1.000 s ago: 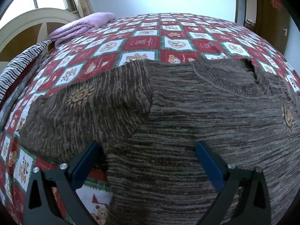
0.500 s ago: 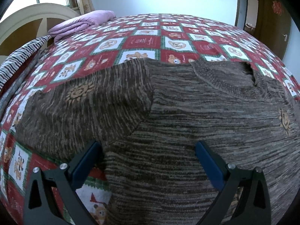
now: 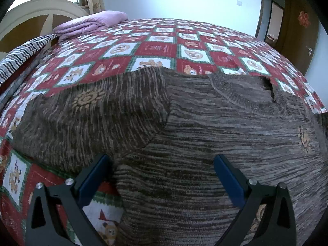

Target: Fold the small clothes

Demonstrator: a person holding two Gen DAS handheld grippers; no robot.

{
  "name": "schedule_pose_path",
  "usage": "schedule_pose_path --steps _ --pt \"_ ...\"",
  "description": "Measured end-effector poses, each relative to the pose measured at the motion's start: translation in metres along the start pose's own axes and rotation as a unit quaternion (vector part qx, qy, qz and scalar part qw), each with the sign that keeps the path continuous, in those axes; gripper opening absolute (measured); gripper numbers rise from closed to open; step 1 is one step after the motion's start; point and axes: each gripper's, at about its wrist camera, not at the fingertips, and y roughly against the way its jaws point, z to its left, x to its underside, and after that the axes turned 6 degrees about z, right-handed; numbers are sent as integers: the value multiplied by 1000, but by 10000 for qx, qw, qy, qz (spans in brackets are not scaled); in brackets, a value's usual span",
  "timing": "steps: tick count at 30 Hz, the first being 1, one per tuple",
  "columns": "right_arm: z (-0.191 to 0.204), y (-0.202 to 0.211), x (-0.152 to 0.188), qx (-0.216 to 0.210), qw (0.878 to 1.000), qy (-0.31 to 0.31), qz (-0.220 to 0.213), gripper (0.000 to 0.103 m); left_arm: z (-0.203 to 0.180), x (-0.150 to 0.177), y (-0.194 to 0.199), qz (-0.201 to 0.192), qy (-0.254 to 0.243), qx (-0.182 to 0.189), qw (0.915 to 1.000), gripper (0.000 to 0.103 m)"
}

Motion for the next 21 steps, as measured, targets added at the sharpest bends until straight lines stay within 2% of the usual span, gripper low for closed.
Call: schedule_pose_path --steps 7,11,17,20,21 --pt "76 27 -8 -524 9976 368 248 4 5 2 2 -50 95 192 9998 103" --pt "118 28 -9 -829 9948 486 344 4 10 3 3 -86 169 335 9993 103" --pt "182 10 -9 -1297 9891 500 478 4 14 3 3 -132 250 481 9984 103" --pt "209 -13 -8 -1740 9831 231 510 5 15 3 3 -144 274 525 9981 103" --pt "217 -23 -7 -2008 9783 69 505 5 16 3 3 -146 282 541 9980 103"
